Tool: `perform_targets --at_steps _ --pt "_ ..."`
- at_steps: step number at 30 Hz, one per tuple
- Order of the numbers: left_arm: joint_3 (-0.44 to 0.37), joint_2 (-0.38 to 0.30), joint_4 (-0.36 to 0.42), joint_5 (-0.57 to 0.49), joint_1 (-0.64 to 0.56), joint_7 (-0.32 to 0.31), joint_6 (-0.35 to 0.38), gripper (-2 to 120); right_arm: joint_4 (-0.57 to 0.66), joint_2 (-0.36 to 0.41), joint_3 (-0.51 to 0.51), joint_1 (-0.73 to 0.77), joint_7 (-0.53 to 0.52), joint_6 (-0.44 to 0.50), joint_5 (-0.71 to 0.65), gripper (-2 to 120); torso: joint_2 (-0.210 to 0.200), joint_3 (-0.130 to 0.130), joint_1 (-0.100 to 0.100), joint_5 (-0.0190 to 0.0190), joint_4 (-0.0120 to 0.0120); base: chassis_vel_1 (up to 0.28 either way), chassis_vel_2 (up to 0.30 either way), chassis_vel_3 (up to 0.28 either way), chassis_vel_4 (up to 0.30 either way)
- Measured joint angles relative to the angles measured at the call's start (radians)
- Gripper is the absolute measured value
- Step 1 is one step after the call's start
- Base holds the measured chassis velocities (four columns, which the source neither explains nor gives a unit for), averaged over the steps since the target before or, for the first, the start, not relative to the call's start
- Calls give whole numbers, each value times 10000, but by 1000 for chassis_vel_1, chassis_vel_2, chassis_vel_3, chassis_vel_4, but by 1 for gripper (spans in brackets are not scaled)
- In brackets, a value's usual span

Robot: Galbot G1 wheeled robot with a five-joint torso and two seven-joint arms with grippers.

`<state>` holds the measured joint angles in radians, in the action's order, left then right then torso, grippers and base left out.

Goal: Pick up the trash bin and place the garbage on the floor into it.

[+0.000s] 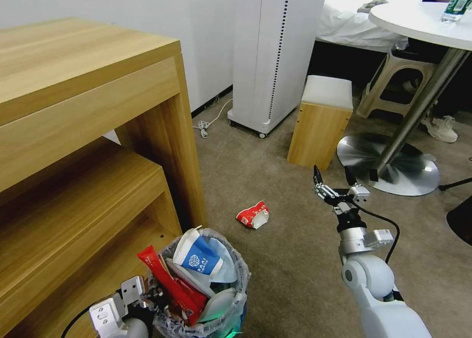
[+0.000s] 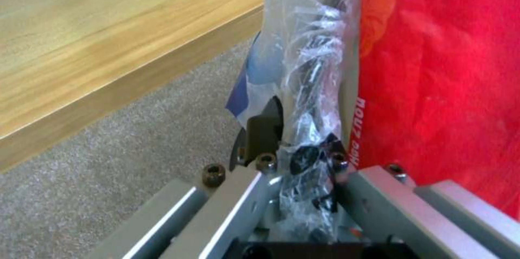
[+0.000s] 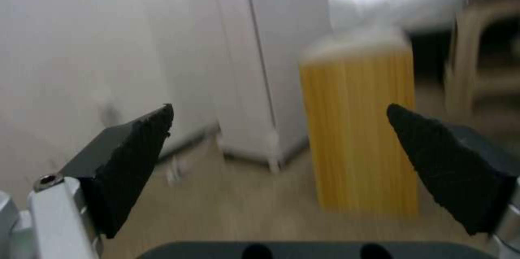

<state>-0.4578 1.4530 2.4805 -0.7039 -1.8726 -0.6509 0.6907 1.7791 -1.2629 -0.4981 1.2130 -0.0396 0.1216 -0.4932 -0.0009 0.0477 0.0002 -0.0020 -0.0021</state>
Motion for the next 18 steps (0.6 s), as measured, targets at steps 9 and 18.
perform_targets --at_steps 9,18 --pt "118 -40 86 212 -96 38 -23 1 -1351 -121 940 -1797 -2430 -4395 -3006 100 0 1 0 -2 0 0 0 0 0" --pt "169 -21 88 291 -66 39 -8 1 -3464 -1191 1732 -3596 -4006 -6727 -5414 100 0 2 0 0 0 0 0 0 0"
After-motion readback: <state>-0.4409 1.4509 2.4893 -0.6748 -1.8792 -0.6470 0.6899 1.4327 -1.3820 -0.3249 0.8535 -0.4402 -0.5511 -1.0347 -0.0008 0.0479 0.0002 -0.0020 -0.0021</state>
